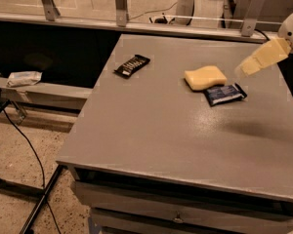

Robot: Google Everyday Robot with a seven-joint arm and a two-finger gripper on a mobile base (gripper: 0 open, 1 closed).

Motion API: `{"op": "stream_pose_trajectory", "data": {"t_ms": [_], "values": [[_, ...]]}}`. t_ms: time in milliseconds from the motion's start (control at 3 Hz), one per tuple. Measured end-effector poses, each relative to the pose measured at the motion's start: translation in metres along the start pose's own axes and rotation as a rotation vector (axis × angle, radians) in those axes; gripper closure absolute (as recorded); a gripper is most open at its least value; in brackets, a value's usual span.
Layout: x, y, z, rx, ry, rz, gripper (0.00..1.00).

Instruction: Move rxbar blueberry near sponge

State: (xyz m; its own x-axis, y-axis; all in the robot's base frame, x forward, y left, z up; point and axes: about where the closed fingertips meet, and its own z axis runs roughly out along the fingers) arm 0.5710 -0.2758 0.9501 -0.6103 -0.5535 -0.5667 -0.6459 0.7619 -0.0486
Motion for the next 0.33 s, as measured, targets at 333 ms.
{"op": "stream_pose_trajectory", "data": {"t_ms": [333], "values": [[-0.0009, -0.001, -0.0009, 0.004, -0.001, -0.001, 0.0]]}}
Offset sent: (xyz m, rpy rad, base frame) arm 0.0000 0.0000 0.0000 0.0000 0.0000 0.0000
